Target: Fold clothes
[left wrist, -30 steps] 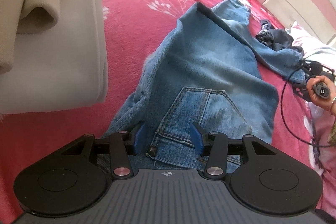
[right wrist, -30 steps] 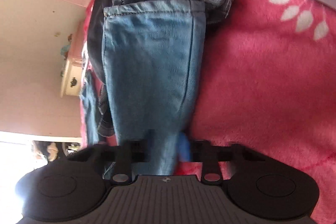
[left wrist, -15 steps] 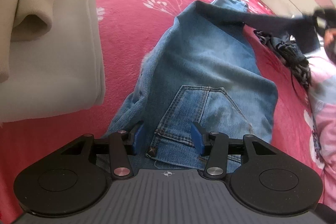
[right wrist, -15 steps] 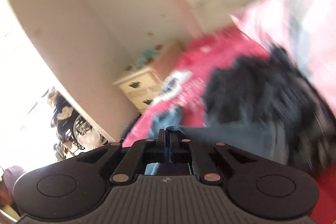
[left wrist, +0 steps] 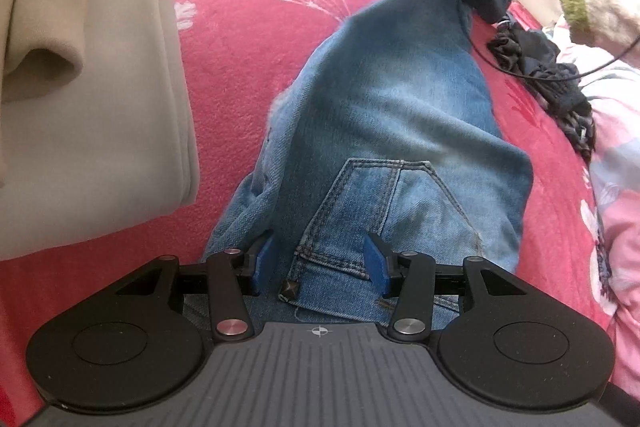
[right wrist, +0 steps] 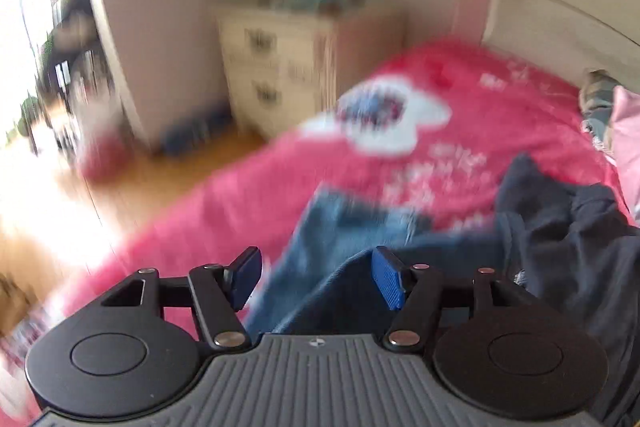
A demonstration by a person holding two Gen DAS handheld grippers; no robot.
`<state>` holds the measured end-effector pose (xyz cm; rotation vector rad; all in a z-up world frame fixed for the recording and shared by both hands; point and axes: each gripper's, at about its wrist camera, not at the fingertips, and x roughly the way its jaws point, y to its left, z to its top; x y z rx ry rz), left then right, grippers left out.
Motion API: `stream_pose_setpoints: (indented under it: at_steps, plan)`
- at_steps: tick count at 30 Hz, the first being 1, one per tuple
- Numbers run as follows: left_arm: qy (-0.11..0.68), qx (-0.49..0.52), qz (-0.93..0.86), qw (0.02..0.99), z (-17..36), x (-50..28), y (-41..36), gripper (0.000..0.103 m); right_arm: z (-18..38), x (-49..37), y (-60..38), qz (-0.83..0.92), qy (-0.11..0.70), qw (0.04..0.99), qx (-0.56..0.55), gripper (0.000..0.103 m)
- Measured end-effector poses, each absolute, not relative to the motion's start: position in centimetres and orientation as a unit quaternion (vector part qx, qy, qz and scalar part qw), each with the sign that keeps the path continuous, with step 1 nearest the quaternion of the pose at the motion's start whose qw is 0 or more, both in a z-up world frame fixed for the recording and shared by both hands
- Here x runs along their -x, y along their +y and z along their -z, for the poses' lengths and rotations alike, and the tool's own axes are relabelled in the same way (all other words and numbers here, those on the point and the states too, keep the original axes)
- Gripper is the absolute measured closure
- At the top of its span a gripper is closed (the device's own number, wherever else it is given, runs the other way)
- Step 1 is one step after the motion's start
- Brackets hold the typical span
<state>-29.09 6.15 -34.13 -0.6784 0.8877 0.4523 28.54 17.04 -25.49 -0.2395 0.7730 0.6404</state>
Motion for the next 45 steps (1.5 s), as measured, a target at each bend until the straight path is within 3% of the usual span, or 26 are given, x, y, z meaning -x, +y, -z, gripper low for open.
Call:
stream_pose_setpoints:
  at_steps: [3, 9, 13, 22, 25, 33, 38, 39, 42, 45]
  plan:
    - [0.416, 0.326, -0.217, 0.821, 34.2, 29.1, 6.2, 0.055, 26.1, -27.0, 16.3, -0.336, 0.367, 0.865, 0.067, 0.030]
    - [0.417, 0.323, -0.218, 0.821, 34.2, 28.9, 6.2, 0.053, 24.3, -26.6, 12.2, -0.343, 0.337, 0.876, -0.026, 0.030]
    - [0.416, 0.314, -0.218, 0.825, 34.2, 28.8, 5.9, 0.051, 23.9, -26.7, 8.2, -0.350, 0.393, 0.849, -0.051, 0.031]
    - [0.402, 0.311, -0.216, 0.834, 34.5, 29.2, 5.7, 0.051, 31.1, -18.0, -1.9, -0.398, 0.620, 0.676, -0.007, 0.034]
    - [0.395, 0.309, -0.215, 0.838, 34.5, 29.4, 5.6, 0.051, 32.7, -16.2, -2.8, -0.394, 0.624, 0.675, -0.001, 0.034]
    - [0.384, 0.315, -0.214, 0.841, 34.7, 29.8, 5.6, 0.051, 35.6, -19.2, -0.7, -0.373, 0.623, 0.677, -0.122, 0.031]
    - [0.386, 0.322, -0.210, 0.838, 34.8, 29.8, 6.0, 0.051, 35.8, -19.8, -0.6, -0.389, 0.612, 0.675, -0.134, 0.062]
    - [0.386, 0.323, -0.209, 0.838, 34.9, 29.8, 6.0, 0.051, 36.0, -20.0, -0.7, -0.388, 0.613, 0.674, -0.140, 0.064]
    - [0.386, 0.322, -0.207, 0.839, 34.9, 29.8, 6.0, 0.051, 35.7, -20.3, -1.2, -0.393, 0.608, 0.673, -0.151, 0.088]
    - [0.391, 0.317, -0.206, 0.839, 34.8, 29.7, 5.9, 0.051, 32.4, -19.5, -1.1, -0.442, 0.538, 0.708, -0.117, 0.091]
